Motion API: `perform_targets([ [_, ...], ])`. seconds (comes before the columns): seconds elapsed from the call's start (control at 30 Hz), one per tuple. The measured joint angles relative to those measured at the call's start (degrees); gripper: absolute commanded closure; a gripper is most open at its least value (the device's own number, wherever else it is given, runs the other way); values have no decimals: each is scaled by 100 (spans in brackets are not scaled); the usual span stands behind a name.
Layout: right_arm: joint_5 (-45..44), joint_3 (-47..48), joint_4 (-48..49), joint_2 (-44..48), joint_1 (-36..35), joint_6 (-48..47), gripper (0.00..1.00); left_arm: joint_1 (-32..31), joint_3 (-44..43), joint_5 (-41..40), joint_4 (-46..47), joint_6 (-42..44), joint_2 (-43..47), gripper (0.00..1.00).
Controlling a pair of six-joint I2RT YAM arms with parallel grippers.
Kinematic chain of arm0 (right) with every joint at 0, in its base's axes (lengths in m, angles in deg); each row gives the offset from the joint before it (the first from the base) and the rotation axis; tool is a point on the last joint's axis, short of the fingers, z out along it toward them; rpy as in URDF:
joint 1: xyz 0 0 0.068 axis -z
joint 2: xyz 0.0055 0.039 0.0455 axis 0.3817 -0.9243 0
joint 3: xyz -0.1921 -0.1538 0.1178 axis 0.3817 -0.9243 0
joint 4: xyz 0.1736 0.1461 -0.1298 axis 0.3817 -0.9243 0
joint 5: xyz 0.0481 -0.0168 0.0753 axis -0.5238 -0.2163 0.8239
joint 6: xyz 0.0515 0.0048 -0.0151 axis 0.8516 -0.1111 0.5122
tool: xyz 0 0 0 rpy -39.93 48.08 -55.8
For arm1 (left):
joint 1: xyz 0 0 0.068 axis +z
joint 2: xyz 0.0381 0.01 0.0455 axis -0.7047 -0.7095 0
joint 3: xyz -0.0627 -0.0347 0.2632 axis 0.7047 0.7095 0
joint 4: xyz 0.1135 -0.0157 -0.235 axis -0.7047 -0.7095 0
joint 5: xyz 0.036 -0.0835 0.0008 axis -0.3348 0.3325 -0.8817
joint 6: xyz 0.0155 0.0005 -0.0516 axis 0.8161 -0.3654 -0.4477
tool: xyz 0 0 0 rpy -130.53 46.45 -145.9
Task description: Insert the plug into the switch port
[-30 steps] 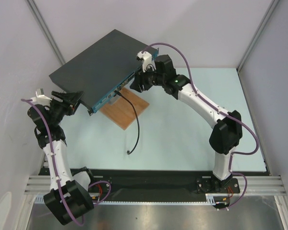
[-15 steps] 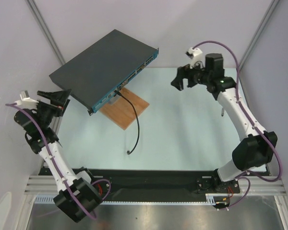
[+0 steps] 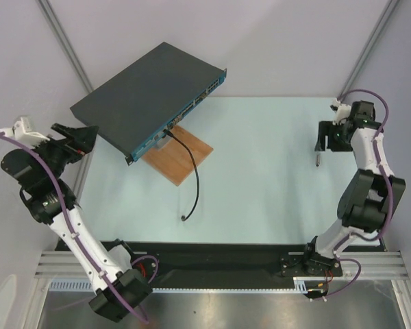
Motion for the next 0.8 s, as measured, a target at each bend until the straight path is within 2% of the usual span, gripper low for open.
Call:
perform_targets([
  [0.2,-396,11,-125,-1204,546,-63,41,-627,-299,-282,-575,1220,256,11],
  [0.53,-302,149,72,-1989,382,313,45,-968,-614,-393,-841,2135,83,12],
  [0.63,-315,157,236,-2065,275,398,57,-1012,-614,-402,-852,2190,66,13],
  [0.73,-369,232,374,-2210,162,457,81,-1091,-645,-404,-855,2223,59,16],
  [0.77,-396,260,424,-2236,131,468,96,-1117,-686,-407,-855,2227,42,16],
  [0.8,-411,278,476,-2256,96,463,100,-1145,-726,-404,-850,2229,26,17],
])
